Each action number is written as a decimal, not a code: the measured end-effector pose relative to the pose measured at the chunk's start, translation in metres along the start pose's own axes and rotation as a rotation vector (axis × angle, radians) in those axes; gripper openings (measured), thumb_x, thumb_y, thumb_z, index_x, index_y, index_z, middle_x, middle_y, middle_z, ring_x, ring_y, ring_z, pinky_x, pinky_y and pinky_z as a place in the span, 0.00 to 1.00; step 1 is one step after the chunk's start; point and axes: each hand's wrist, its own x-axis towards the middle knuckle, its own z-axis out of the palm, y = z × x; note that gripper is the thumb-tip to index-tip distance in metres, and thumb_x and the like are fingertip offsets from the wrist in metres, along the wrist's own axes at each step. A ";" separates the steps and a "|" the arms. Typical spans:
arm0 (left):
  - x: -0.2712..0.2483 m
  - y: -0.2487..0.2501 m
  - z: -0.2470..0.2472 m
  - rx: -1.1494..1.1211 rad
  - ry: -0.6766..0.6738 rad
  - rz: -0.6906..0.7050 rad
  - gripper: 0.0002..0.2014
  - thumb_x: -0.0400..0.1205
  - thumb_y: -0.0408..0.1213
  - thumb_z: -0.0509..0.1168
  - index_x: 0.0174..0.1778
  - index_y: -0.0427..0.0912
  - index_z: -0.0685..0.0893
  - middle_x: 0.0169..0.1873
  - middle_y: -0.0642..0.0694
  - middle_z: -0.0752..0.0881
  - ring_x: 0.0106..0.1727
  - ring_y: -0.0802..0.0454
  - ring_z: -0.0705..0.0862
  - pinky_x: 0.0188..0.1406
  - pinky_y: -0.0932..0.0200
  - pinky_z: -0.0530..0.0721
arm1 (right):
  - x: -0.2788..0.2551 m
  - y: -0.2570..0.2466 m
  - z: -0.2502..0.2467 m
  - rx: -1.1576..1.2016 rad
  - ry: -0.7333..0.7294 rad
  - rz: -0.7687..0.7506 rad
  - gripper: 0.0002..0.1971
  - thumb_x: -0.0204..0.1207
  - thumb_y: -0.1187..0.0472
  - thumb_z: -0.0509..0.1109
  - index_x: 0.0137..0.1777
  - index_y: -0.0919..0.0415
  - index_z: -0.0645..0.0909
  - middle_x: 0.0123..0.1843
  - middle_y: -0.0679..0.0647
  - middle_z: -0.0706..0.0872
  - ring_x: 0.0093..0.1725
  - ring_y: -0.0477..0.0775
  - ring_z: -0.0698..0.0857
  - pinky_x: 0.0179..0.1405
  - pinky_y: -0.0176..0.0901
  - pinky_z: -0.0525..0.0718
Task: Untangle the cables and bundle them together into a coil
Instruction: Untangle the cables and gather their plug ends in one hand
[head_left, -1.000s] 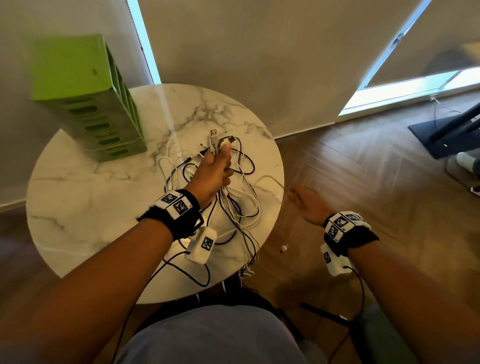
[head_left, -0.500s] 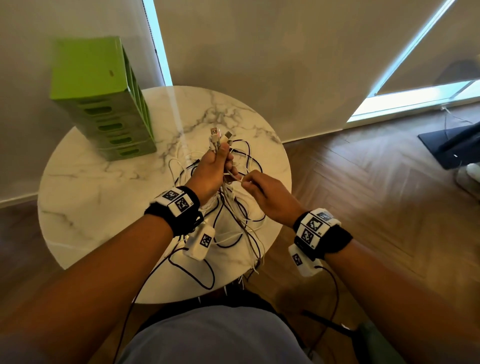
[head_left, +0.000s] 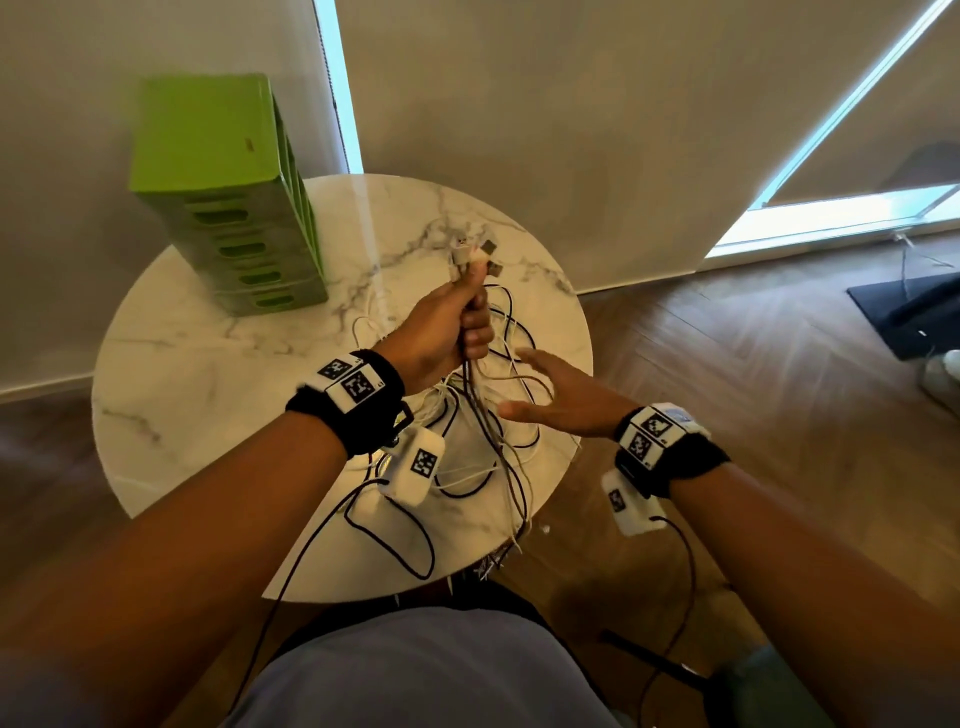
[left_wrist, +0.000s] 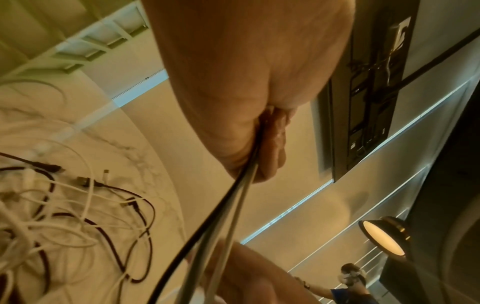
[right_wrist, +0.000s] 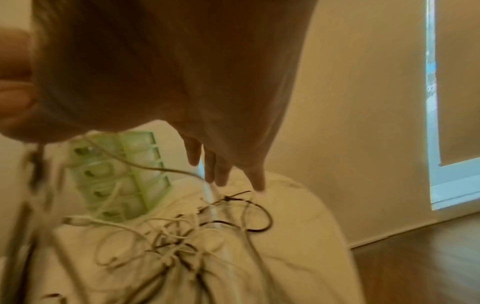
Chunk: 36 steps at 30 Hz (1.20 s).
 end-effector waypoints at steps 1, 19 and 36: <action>-0.002 0.002 0.005 -0.004 -0.047 -0.006 0.21 0.91 0.53 0.54 0.34 0.46 0.67 0.25 0.51 0.61 0.26 0.54 0.64 0.28 0.59 0.64 | 0.005 -0.015 0.006 0.063 -0.005 -0.050 0.48 0.69 0.34 0.77 0.85 0.51 0.63 0.83 0.47 0.69 0.80 0.45 0.69 0.79 0.42 0.66; -0.002 0.046 -0.051 -0.281 0.080 0.227 0.12 0.90 0.44 0.58 0.41 0.48 0.74 0.29 0.52 0.67 0.31 0.54 0.68 0.48 0.55 0.75 | 0.027 0.014 -0.004 -0.515 0.176 -0.034 0.22 0.81 0.45 0.69 0.67 0.57 0.72 0.56 0.59 0.84 0.56 0.66 0.83 0.55 0.58 0.81; 0.010 0.003 -0.076 -0.028 0.425 0.165 0.13 0.89 0.31 0.60 0.41 0.51 0.69 0.30 0.52 0.64 0.26 0.58 0.61 0.25 0.64 0.63 | 0.106 -0.011 -0.006 -0.608 -0.320 -0.162 0.19 0.84 0.63 0.58 0.70 0.51 0.82 0.64 0.64 0.82 0.67 0.70 0.77 0.68 0.62 0.75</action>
